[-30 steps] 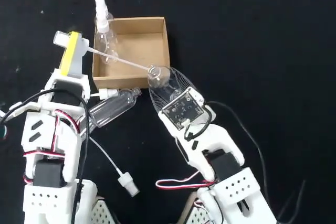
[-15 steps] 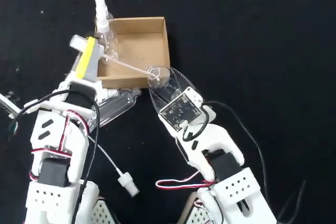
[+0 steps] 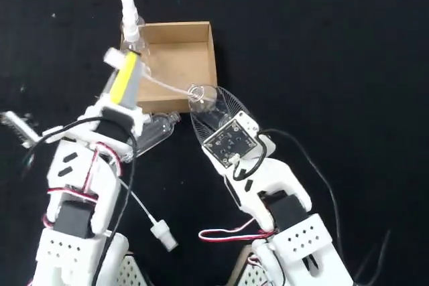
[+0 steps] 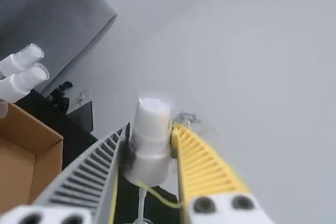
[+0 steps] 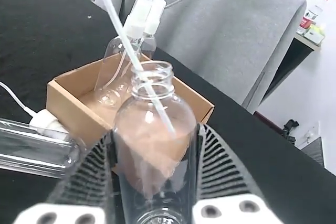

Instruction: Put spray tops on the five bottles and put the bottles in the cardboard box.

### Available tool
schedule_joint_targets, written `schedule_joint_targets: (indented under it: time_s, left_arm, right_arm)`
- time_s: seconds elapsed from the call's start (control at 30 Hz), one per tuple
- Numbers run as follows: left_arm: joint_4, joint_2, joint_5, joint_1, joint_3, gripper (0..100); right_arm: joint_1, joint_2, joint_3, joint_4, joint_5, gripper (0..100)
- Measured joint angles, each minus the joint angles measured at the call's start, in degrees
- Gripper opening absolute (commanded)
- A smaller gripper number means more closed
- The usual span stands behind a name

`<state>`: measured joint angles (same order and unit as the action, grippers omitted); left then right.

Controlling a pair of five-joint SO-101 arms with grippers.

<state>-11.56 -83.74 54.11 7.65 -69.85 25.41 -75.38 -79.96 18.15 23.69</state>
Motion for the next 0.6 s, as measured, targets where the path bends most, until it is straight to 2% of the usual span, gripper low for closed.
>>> schedule_joint_targets:
  time_s: [0.33,0.6]
  left_arm:
    - [15.3,0.0,-7.7,7.4,-10.8,3]
    - [16.3,0.1,-11.0,11.1,-11.5,3]
  right_arm:
    - [0.4,0.0,0.0,0.0,0.1,1.5]
    - [0.4,0.0,-0.5,0.0,0.1,1.5]
